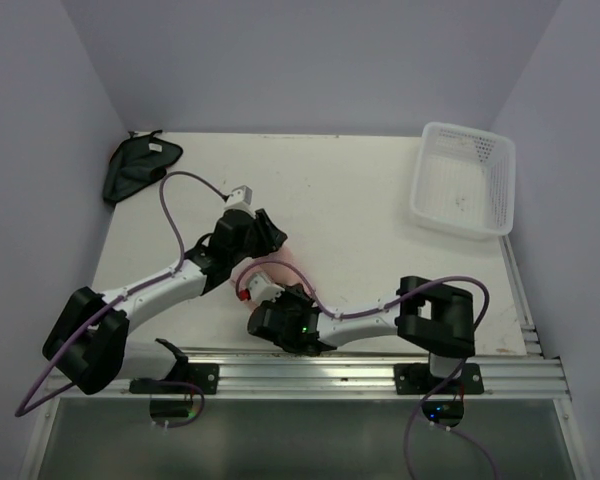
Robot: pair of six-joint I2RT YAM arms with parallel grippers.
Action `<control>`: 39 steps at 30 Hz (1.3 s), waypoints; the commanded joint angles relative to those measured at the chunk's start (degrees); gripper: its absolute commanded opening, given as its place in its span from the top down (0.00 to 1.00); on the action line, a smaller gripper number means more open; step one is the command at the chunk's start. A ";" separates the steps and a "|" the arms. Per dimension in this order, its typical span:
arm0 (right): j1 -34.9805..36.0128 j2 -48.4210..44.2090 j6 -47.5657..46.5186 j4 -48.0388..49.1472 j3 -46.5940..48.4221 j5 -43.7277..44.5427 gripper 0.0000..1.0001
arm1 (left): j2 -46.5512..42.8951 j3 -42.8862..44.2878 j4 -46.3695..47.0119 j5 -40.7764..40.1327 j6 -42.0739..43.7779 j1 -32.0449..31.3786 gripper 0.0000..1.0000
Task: Roll the towels
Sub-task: Roll the towel
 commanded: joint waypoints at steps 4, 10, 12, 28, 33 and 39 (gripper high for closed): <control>4.23 7.11 -3.44 -6.04 7.01 5.83 1.00 | 0.06 2.68 0.37 0.60 1.41 0.60 0.50; 6.69 11.17 -5.53 -9.65 11.42 6.71 0.99 | 0.06 0.84 1.34 1.83 1.15 0.60 0.50; 7.30 12.66 -5.64 -10.62 12.39 6.80 0.97 | -0.03 -0.21 2.21 2.35 0.88 0.60 0.50; 9.06 9.09 -2.93 -16.42 16.00 5.40 0.62 | 0.23 -10.94 6.52 2.09 -0.26 0.60 0.50; 8.98 -2.26 0.77 -13.79 10.39 0.74 0.53 | 0.41 -12.96 7.23 1.21 -0.26 0.60 0.50; 7.93 -16.85 5.25 -6.06 0.55 -5.05 0.48 | 0.32 -14.81 8.11 1.39 -0.87 0.60 0.50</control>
